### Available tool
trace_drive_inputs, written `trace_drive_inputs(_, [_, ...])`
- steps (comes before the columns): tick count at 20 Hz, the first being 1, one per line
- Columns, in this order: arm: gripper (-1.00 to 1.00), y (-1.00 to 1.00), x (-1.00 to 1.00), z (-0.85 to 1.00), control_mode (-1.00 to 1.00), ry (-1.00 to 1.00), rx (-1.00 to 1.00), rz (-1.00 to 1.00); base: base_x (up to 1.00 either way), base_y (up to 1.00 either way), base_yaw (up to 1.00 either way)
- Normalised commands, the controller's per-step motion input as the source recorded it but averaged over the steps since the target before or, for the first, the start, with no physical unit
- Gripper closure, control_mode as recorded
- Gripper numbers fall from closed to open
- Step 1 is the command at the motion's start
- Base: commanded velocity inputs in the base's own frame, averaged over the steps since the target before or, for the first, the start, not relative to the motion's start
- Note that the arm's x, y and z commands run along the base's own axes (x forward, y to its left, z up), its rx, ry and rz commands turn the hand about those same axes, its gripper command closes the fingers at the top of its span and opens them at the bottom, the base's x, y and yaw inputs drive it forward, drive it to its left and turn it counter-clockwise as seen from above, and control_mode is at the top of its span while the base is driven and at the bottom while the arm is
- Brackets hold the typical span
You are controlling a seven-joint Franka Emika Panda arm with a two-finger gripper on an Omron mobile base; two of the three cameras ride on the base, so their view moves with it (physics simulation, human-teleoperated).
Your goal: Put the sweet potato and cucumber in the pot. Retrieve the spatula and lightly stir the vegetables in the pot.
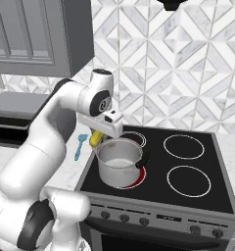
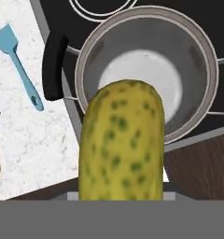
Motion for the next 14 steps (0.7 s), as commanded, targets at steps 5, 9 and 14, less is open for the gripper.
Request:
trace_drive_inputs(5, [1.00, -0.15, 0.11, -0.78, -1.00, -0.08, -0.17, 0.00, 0.00, 0.00, 0.00])
trace_drive_inputs(9, [1.00, -0.39, 0.20, -0.52, -1.00, -0.02, -0.07, 0.00, 0.00, 0.00, 0.00])
trace_drive_inputs(14, [1.00, -0.37, 0.37, -0.36, -1.00, 0.00, -0.02, 0.00, 0.00, 0.00, 0.00])
